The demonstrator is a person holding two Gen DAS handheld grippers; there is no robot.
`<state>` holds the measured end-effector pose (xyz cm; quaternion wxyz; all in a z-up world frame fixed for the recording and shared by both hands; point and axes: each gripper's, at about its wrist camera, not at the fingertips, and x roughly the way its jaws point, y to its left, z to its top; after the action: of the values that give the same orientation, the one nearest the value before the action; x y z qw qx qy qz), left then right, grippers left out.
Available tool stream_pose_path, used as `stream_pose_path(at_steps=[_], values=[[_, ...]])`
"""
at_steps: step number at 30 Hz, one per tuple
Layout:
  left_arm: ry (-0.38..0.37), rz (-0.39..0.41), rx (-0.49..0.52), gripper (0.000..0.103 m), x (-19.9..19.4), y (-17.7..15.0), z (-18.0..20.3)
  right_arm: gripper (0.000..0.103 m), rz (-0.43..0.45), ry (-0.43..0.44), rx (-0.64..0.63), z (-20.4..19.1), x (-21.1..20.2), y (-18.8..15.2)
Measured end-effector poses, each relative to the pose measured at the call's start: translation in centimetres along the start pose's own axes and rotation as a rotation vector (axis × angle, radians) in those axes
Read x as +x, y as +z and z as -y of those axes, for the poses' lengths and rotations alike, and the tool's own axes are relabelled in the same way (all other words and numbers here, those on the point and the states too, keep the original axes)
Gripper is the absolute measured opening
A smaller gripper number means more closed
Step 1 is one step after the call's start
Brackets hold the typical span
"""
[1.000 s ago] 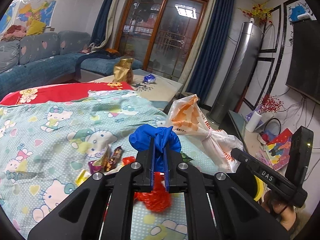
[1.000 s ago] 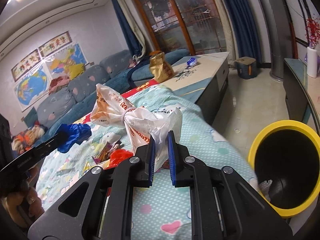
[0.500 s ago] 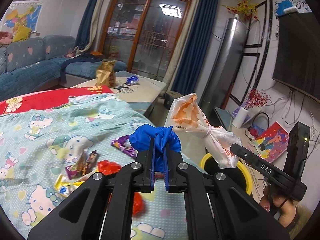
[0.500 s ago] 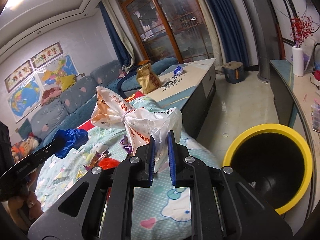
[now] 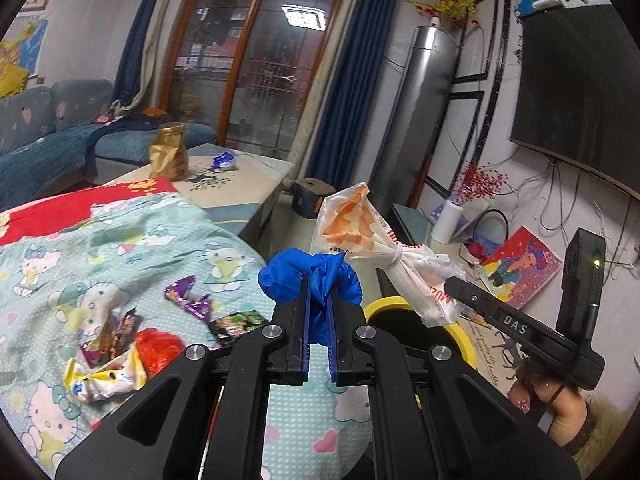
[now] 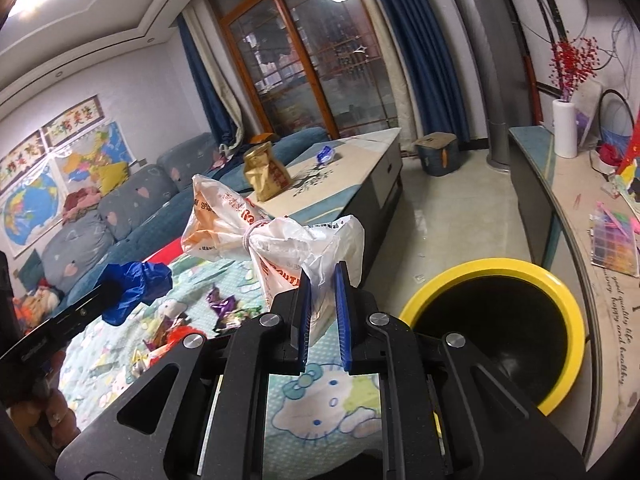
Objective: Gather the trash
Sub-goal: 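Carry both bags with both tools over the yellow trash bin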
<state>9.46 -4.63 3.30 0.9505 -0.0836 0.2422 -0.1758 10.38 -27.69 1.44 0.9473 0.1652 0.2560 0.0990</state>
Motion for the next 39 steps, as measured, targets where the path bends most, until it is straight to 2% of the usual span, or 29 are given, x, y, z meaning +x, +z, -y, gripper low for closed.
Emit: stream_pose_path(at_steps=[13,32,39], values=[[-0.087,-0.03,0.069,0.006,2.0,-0.7,4.5,0.008,0.03,-0.092,0.038,3.2,-1.5,0.8],[-0.202,-0.115,0.175,0.006,5.9,-3.4,10.7,0.008,0.07,-0.257,0.109,10.3,-4.2,1.9],[-0.228,-0.175,0.196,0.006,8.3,-4.8,12.1,0.008,0.062,-0.308,0.122,12.6,-4.2,1.9]])
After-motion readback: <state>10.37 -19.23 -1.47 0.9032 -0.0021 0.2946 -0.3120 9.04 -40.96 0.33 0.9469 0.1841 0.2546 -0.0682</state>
